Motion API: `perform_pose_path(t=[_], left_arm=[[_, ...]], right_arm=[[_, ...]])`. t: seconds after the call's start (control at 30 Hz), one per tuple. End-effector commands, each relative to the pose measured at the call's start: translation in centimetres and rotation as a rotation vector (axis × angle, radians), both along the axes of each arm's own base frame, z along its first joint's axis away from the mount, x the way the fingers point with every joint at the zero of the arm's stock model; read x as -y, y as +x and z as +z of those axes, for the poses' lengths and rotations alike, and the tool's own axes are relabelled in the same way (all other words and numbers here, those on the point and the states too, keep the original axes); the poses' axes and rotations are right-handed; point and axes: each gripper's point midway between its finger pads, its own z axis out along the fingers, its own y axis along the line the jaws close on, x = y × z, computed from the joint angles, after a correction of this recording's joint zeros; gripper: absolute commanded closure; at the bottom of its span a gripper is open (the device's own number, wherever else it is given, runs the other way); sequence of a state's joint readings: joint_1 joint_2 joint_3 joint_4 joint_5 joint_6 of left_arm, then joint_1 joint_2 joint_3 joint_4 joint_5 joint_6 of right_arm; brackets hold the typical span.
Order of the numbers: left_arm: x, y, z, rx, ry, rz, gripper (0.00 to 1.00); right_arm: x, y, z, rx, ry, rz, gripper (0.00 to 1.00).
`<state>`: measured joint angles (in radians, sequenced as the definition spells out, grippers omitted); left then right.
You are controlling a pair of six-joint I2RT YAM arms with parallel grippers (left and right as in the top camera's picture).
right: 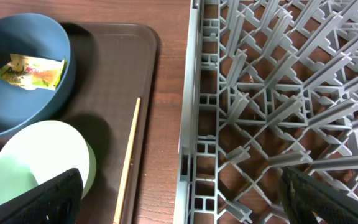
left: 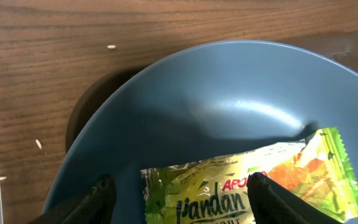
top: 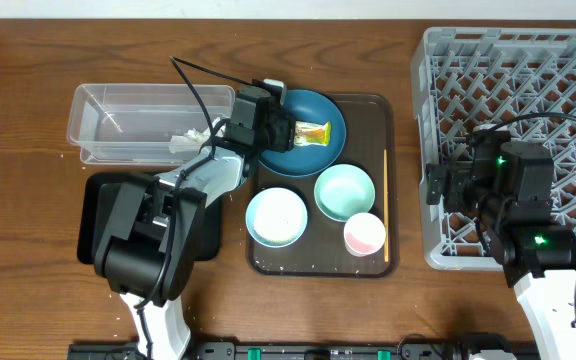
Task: Sort waste into correct bins and load items into the dishwasher rack
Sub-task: 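Lower the left gripper onto the yellow snack wrapper and grasp it, then carry the wrapper to the clear bin and release it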
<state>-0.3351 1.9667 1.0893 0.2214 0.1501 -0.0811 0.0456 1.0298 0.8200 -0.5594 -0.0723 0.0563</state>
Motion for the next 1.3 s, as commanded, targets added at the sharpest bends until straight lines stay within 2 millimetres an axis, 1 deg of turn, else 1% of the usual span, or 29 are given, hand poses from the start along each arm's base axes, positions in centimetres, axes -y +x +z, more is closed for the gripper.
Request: perform_pose_path(t=[0.0,0.1,0.2,0.27,0.37,0.5,0.7,0.77,0.83,0.93,1.0,1.07,1.17,1.27], left_arm=[[-0.2,0.2,-1.6,-0.024,0.018,0.009,0.30],[-0.2,0.0,-2.3,-0.040,0.020,0.006,0.31],[0.2,-0.1,-2.3,-0.041,0.016,-0.005,0.37],[0.6,-0.3,-2.3,-0.041,0.017,-0.014,0.37],[1.2,-0.5,-2.3,-0.040,0.017,-0.025,0.41],[1.8,-0.7,-2.3,-0.037,0.016,-0.038,0.41],[2.3,-1.0,-2.3,-0.037,0.016,-0.050,0.47],[2.4,-1.0,-2.2,-0.037,0.016,-0.050,0.52],[2.3,-1.0,-2.3,-0.038,0.016,-0.050,0.59],[2.3,-1.0,-2.3,-0.041,0.017,-0.050,0.73],[2.3,-1.0,-2.3,-0.041,0.018,-0.050,0.85],[2.3,-1.0,-2.3,-0.040,0.017,-0.050,0.93],[2.3,-1.0,-2.3,-0.040,0.017,-0.050,0.94],[2.3,-0.9,-1.5,-0.026,0.012,-0.050,0.94]], right_arm=[[-0.3,0.3,0.8,0.015,0.002,0.011,0.01],[-0.3,0.3,0.7,0.015,0.002,0.011,0.01],[-0.3,0.3,0.7,0.015,0.002,0.011,0.01],[-0.3,0.3,0.7,0.015,0.002,0.011,0.01],[-0.3,0.3,0.7,0.015,0.002,0.011,0.01],[-0.3,0.3,0.7,0.015,0.002,0.011,0.01],[-0.3,0.3,0.7,0.015,0.002,0.011,0.01],[-0.3,0.3,0.7,0.015,0.002,0.011,0.01],[-0.3,0.3,0.7,0.015,0.002,0.011,0.01],[-0.3,0.3,0.7,0.015,0.002,0.011,0.01],[-0.3,0.3,0.7,0.015,0.002,0.011,0.01],[-0.3,0.3,0.7,0.015,0.002,0.011,0.01],[-0.3,0.3,0.7,0.015,0.002,0.011,0.01],[-0.3,0.3,0.7,0.015,0.002,0.011,0.01]])
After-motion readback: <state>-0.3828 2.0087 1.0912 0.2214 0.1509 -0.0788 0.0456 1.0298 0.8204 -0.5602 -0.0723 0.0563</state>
